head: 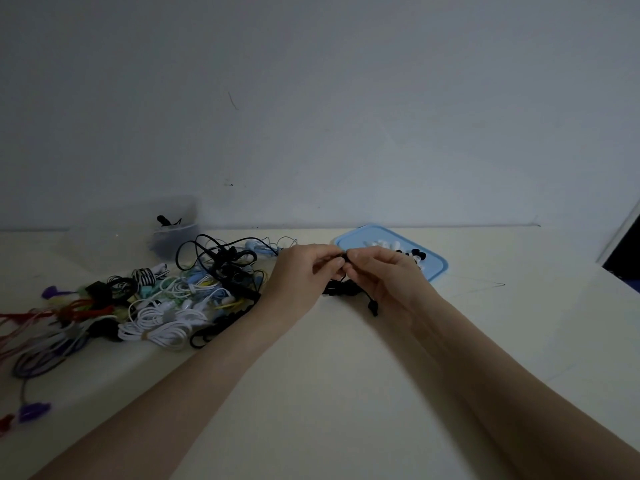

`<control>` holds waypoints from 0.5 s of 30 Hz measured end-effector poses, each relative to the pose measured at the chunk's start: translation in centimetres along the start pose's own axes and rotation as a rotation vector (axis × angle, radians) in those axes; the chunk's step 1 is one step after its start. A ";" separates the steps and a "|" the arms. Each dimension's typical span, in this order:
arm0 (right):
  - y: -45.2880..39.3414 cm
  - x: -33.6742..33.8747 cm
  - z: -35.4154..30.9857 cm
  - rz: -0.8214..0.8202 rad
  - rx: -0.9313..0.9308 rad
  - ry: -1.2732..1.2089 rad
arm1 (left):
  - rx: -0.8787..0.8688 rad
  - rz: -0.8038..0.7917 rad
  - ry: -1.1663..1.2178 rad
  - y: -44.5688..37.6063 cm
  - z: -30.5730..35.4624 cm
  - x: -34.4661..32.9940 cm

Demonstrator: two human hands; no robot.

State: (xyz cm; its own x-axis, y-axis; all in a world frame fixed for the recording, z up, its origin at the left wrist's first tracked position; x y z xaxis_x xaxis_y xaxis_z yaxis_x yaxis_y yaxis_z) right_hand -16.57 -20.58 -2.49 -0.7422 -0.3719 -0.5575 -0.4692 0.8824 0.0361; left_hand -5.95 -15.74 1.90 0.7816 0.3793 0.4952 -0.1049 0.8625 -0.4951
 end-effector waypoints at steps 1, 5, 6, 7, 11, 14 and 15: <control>0.1 0.0 0.1 0.005 -0.008 -0.013 | -0.001 -0.006 -0.002 0.0 0.0 0.0; 0.1 0.0 0.2 0.018 -0.018 -0.038 | 0.101 -0.028 0.116 -0.1 -0.8 -0.3; 0.0 0.1 0.1 0.022 -0.014 -0.041 | 0.145 -0.025 0.170 0.0 -1.2 -0.3; 0.0 0.1 0.1 0.023 -0.011 -0.043 | 0.189 -0.025 0.223 0.0 -1.5 -0.3; -0.1 0.0 0.1 -0.006 -0.019 -0.044 | 0.322 -0.033 0.403 0.2 -2.7 -0.3; -0.1 -0.1 0.2 -0.022 -0.057 -0.053 | 0.348 -0.043 0.442 0.2 -3.0 -0.3; -0.2 -0.1 0.2 -0.028 -0.067 -0.048 | 0.346 -0.045 0.442 0.2 -3.0 -0.4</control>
State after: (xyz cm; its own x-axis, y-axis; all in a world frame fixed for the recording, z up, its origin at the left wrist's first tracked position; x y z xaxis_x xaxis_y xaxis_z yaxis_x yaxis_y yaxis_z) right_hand -16.31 -20.60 -2.64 -0.7054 -0.3801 -0.5983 -0.5213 0.8501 0.0745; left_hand -4.40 -16.73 -0.49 0.9654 0.2276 0.1273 -0.2030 0.9623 -0.1810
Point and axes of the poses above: each hand's wrist, its own y-axis away from the middle knuckle, its own x-axis out of the back of the hand, z = x × y, the point moved 9 cm from there along -y, towards the middle knuckle, and after that the axes turned 7 degrees about -y, right-handed, at the moved point
